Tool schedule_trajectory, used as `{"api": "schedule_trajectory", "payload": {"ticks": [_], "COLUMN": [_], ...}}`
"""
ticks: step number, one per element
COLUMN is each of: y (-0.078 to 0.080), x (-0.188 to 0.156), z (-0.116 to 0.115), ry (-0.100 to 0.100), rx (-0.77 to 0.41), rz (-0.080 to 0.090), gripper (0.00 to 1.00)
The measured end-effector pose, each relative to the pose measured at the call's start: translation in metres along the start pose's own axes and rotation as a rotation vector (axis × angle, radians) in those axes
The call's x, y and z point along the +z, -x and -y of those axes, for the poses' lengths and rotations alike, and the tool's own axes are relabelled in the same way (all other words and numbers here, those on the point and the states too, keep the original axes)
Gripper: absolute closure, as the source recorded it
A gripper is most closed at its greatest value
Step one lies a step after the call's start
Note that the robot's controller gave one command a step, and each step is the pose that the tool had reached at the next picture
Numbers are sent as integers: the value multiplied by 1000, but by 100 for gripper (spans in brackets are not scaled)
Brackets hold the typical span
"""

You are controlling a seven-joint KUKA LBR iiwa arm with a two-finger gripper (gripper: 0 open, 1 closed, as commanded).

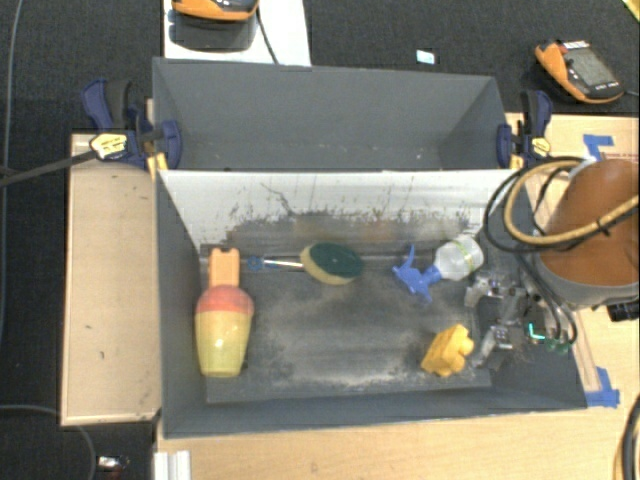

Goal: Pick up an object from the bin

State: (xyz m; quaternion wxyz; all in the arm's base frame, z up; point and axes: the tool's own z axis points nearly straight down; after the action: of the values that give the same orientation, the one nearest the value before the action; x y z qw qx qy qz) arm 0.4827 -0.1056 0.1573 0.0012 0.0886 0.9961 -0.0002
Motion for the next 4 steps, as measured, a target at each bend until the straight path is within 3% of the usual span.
{"api": "schedule_trajectory", "payload": {"ticks": [1,2,3,4], "y": [-1,7,8,7], "x": [-13,44,87,87], "z": [-2,-19,-28,-40], "ry": [0,0,1,-1], "rx": [-15,-209,-279,-1066], "rz": [-7,4,-3,6], "gripper": [0,0,0,100]}}
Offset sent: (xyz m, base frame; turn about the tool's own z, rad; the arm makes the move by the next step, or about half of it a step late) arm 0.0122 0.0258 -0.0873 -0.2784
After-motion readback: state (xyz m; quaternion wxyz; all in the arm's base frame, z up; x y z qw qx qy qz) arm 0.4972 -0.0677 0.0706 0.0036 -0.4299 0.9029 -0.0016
